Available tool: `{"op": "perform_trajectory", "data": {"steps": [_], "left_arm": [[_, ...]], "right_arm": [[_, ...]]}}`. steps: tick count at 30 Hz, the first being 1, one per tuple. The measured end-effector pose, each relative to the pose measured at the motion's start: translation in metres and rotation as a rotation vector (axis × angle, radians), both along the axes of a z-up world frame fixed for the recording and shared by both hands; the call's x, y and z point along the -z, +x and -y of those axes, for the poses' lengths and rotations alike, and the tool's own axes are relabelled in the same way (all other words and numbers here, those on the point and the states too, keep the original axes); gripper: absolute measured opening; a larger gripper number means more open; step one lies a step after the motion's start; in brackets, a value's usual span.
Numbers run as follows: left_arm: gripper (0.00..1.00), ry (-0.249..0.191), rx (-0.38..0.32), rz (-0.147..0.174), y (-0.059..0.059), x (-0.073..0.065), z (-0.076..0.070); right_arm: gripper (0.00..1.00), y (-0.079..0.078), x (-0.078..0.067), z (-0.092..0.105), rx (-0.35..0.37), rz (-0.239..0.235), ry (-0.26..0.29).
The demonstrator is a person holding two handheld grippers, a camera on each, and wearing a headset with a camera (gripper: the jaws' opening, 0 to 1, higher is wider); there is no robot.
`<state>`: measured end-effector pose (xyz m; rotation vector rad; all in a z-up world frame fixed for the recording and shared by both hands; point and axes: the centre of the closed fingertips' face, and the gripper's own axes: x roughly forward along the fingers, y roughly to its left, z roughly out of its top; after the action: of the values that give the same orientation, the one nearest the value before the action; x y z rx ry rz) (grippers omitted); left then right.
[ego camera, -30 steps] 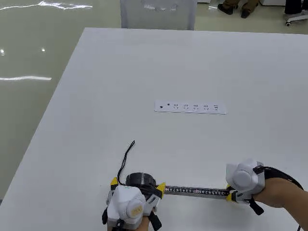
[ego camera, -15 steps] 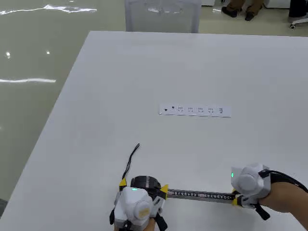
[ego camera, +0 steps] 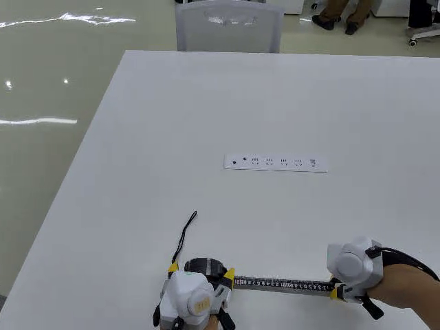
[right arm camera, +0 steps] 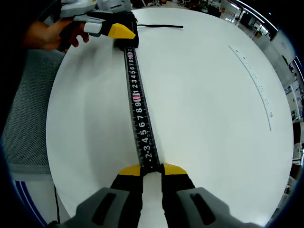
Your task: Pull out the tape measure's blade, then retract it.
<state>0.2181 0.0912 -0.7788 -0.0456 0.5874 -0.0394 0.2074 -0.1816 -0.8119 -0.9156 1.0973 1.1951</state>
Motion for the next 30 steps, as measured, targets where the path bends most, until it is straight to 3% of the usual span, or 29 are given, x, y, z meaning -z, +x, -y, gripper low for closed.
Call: {"op": "perform_trajectory", "data": {"steps": [4, 10, 18, 30], "left_arm": [[0.65, 0.008, 0.012, 0.01, 0.0034, 0.0043, 0.0016], [0.64, 0.019, 0.018, -0.003, 0.0031, 0.0028, 0.0033], [0.62, 0.07, 0.045, -0.015, -0.0029, -0.0013, 0.0051], [0.61, 0.104, 0.062, -0.014, -0.0051, -0.0022, 0.0035]], "right_arm": [[0.13, 0.0009, 0.0, -0.0003, 0.009, 0.001, 0.002], [0.13, 0.0017, 0.002, 0.0003, 0.007, -0.002, -0.001], [0.13, 0.0021, 0.003, 0.0007, 0.004, 0.001, -0.002], [0.13, 0.0011, 0.0033, 0.0005, 0.013, 0.01, -0.015]]}}
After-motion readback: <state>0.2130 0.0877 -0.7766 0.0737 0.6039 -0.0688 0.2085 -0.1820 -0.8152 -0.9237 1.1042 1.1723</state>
